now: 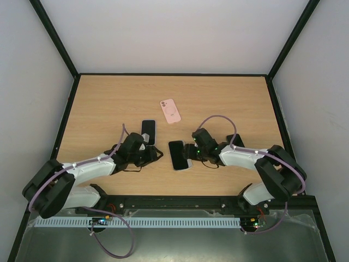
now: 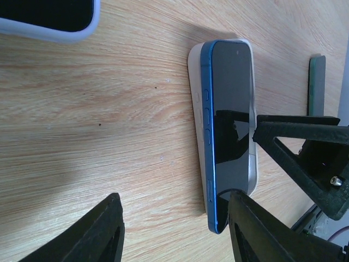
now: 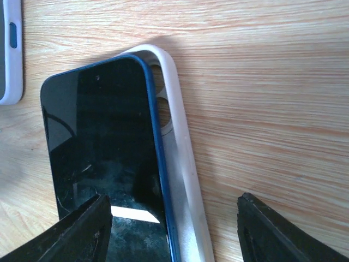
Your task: Put the phone into the phone case
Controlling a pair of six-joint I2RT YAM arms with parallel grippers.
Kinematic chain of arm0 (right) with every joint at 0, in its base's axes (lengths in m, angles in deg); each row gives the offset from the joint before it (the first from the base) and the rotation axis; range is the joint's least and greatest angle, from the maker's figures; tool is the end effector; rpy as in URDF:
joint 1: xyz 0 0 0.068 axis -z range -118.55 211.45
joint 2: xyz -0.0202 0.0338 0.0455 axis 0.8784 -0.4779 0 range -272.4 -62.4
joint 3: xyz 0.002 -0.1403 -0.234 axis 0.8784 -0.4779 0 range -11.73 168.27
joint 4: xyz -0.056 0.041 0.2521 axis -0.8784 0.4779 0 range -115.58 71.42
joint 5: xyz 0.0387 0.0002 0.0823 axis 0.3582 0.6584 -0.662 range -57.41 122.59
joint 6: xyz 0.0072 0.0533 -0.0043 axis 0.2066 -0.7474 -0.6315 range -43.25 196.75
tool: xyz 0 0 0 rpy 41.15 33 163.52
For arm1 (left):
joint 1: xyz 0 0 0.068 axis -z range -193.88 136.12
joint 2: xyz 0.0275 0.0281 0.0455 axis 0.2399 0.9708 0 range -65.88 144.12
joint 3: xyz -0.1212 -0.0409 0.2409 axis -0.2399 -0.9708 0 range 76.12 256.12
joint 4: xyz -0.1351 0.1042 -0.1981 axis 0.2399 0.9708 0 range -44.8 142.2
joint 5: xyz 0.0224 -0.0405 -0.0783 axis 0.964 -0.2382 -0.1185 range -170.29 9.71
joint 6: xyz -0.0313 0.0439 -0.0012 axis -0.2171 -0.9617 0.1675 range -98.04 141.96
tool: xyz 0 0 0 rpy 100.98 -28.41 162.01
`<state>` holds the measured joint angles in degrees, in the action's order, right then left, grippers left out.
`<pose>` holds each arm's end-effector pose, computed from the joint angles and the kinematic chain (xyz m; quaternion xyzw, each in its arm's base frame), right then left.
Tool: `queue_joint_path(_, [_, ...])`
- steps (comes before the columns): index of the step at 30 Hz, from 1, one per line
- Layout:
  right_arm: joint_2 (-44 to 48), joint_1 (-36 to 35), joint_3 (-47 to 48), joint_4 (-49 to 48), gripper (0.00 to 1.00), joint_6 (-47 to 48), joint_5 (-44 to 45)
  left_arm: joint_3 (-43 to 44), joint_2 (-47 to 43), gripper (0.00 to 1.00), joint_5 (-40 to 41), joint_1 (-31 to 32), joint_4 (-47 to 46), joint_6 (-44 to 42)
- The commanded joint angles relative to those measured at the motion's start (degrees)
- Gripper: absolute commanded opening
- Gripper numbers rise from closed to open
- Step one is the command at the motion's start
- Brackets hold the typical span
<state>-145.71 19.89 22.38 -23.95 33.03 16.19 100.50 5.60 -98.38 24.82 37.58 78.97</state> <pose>0.1903 0.1820 0.1455 -0.0302 0.9332 0.3236 0.1530 0.1726 -0.1526 0.1565 -0.0759 0.8924 -0.4079 0.1773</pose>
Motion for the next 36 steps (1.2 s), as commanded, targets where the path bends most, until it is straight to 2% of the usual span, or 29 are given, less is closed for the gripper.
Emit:
queue_joint_path(1, [-0.9, 0.1, -2.3, -4.6, 0.62, -0.3, -3.8, 1.1, 1.7, 0.53, -0.3, 0.8, -1.6, -0.6])
queue_joint_path(8, [-2.2, -0.7, -4.3, -10.8, 0.57, -2.3, -9.4, 1.3, 2.8, 0.47, -0.2, 1.2, -2.4, -0.6])
queue_joint_path(14, [-3.2, -2.9, -4.4, -15.4, 0.53, -4.8, -11.5, 1.2, 3.3, 0.35, 0.1, 1.5, -2.4, -0.7])
queue_joint_path(19, [-3.1, -3.1, -4.7, -16.7, 0.48, -6.0, -8.8, 1.9, 4.3, 0.31, 0.1, 1.5, -2.6, -1.3])
queue_joint_path(23, [-2.4, -3.1, -5.9, -17.9, 0.45, -7.8, -7.0, 2.1, 5.6, 0.22, -0.5, 1.8, -3.7, -1.6])
queue_joint_path(36, [-1.9, -3.2, -11.4, -26.1, 0.45, -13.2, -9.5, 3.1, 10.2, 0.14, -1.0, 4.5, -7.5, -0.1])
